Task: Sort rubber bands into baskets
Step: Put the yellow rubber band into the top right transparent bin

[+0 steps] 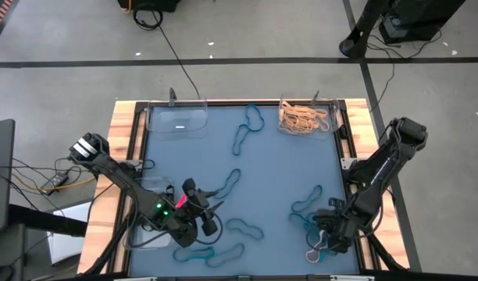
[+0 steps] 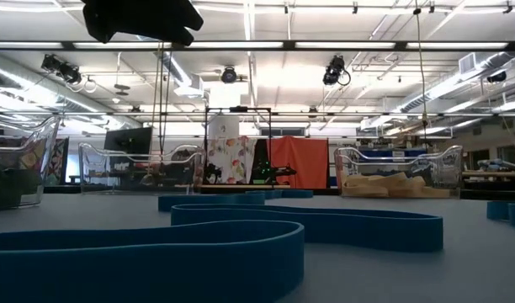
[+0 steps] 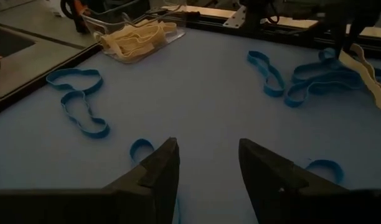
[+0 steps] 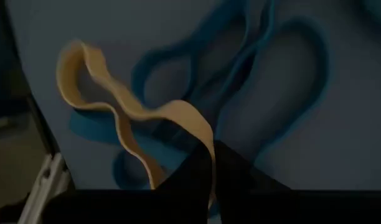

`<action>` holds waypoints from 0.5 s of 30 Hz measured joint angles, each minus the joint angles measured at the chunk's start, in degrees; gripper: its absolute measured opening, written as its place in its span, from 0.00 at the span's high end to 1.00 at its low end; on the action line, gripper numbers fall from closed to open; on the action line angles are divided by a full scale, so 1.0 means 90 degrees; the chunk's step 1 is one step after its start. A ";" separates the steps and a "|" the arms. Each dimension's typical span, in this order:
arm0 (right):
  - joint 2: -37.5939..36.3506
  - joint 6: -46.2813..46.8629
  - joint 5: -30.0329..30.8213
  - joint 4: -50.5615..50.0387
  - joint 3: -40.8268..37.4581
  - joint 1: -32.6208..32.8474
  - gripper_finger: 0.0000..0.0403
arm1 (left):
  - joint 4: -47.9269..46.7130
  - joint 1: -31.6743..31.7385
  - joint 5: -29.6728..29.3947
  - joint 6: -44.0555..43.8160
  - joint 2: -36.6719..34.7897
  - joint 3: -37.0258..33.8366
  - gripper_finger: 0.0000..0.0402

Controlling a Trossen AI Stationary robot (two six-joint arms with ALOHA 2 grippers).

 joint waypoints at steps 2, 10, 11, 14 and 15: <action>-0.0073 -0.0164 0.0272 -0.0129 0.0140 -0.0002 0.96 | -0.0009 0.0000 0.0001 0.0000 0.0000 0.0000 0.58; -0.0173 -0.0909 0.1944 -0.1054 0.0634 -0.0475 0.97 | -0.0431 0.0137 0.0736 -0.0337 0.0046 0.0000 0.58; -0.0173 -0.0996 0.2102 -0.1232 0.0689 -0.0574 0.97 | -0.0437 0.0163 0.0756 -0.0386 0.0093 0.0000 0.58; -0.0173 -0.1132 0.2739 -0.1779 0.0896 -0.0892 0.98 | -0.0433 0.0219 0.0813 -0.0393 0.0212 0.0000 0.58; -0.0173 -0.1139 0.3005 -0.1972 0.0973 -0.0988 0.98 | -0.0423 0.0235 0.0828 -0.0392 0.0238 0.0000 0.58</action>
